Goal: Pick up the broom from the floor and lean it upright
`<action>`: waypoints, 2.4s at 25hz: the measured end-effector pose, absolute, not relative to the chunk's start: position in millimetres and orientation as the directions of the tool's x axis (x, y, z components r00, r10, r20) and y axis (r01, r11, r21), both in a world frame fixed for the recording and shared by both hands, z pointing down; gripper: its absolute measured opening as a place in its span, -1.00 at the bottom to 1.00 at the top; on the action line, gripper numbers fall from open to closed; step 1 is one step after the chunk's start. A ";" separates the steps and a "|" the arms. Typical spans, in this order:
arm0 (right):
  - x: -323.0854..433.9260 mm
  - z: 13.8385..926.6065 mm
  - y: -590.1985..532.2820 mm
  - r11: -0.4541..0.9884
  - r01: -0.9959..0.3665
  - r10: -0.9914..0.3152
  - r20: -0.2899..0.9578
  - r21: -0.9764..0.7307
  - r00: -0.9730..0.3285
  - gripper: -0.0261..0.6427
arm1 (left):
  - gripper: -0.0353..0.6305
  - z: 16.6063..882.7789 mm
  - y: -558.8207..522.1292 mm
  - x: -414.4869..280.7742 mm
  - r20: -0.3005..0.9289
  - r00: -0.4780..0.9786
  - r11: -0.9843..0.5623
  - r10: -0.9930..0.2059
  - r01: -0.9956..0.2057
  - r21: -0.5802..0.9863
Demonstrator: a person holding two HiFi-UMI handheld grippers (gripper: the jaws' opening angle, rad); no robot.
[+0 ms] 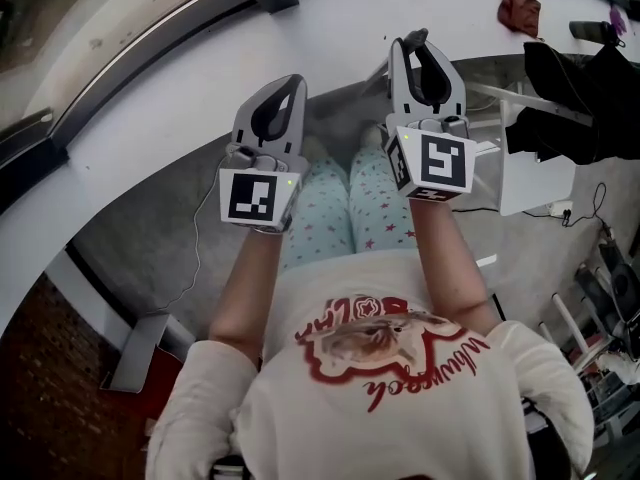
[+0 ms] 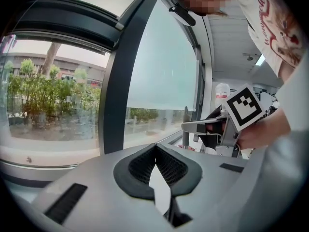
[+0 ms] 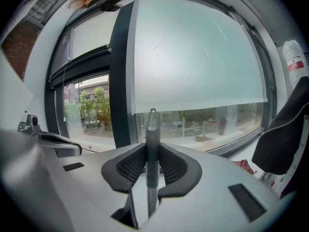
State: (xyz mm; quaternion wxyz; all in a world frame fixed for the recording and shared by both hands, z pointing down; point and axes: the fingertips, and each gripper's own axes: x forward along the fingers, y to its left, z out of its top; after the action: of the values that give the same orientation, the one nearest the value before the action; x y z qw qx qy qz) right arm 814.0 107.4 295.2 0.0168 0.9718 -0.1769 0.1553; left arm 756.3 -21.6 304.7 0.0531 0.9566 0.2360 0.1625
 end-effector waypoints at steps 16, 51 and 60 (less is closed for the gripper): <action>820.0 253.6 128.0 -0.899 -0.434 -0.413 0.222 0.056 0.883 -0.30 | -0.83 302.1 -2.1 761.2 0.299 0.816 -0.869 0.495 0.460 0.182; 704.2 135.6 88.8 -0.693 -0.715 -0.719 0.012 -0.090 0.695 -0.85 | -0.83 224.8 52.6 680.6 0.215 0.848 -0.875 0.484 0.475 0.096; 597.4 110.7 173.5 -0.507 -0.857 -0.862 0.038 -0.095 0.505 -0.85 | -0.83 167.4 140.6 587.6 0.137 0.949 -0.955 0.285 0.269 0.124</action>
State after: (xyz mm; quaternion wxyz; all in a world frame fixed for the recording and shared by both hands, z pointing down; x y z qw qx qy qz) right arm 597.4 173.5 110.7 -0.0322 0.8670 -0.4957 0.0400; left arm 587.6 140.6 167.4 0.0520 0.9857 0.1404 0.0770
